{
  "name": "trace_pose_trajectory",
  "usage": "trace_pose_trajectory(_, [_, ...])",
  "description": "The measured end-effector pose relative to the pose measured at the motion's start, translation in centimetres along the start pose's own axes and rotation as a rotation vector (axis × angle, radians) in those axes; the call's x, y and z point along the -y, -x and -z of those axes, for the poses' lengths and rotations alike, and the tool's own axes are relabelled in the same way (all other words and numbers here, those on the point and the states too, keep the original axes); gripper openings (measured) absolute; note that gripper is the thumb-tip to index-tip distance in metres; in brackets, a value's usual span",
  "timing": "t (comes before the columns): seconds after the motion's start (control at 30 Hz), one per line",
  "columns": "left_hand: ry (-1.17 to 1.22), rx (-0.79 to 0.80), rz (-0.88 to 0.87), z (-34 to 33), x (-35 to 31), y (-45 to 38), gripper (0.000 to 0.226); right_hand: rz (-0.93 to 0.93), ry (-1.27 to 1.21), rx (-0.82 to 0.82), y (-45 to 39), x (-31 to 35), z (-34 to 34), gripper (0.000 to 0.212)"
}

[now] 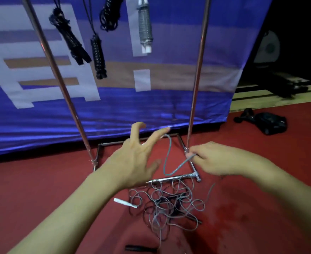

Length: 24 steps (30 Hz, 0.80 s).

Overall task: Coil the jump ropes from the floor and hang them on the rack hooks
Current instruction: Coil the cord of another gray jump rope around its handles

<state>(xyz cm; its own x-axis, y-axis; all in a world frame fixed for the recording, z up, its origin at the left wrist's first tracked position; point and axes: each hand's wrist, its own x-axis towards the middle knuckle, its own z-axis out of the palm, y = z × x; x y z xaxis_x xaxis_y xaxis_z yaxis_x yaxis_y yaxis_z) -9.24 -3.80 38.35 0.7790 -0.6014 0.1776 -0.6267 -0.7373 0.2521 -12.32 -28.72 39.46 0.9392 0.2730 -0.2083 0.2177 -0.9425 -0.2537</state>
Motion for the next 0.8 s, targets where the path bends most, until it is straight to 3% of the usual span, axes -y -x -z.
trace_pose_trajectory(0.13, [0.037,0.078,-0.081,-1.6,-2.9,-0.3,0.051,-0.086,0.164,0.034,-1.9,2.0,-1.1,0.02])
trace_pose_trajectory(0.2, [0.064,0.096,-0.024,-1.8,-3.1,-0.8,0.039,-0.139,0.152,0.036,-2.0,2.0,-1.0,0.018])
trace_pose_trajectory(0.33, [0.18,0.098,0.047,-2.6,-2.9,-1.8,0.055,-0.226,0.141,-0.054,-2.3,1.9,-0.6,0.017])
trace_pose_trajectory(0.47, [0.027,0.022,-0.058,-3.6,-1.8,-2.9,0.035,-0.114,0.1,-0.102,-3.7,1.1,-0.8,0.024])
trace_pose_trajectory(0.6, [-0.112,-0.05,0.151,-3.1,4.7,-4.0,0.05,0.038,-0.312,0.121,-3.2,-3.8,-1.3,0.043])
trace_pose_trajectory(0.7, [-0.173,0.038,0.216,-4.6,7.6,-3.8,0.036,0.022,-0.642,0.221,-3.0,-6.6,-2.6,0.043])
trace_pose_trajectory(0.73, [-0.155,0.059,0.183,-5.2,7.5,-3.6,0.03,0.022,-0.64,0.196,-3.3,-6.8,-2.9,0.041])
trace_pose_trajectory(0.8, [-0.072,0.099,0.087,-5.5,6.1,-3.5,0.053,0.09,-0.408,0.033,-3.8,-6.1,-3.1,0.039])
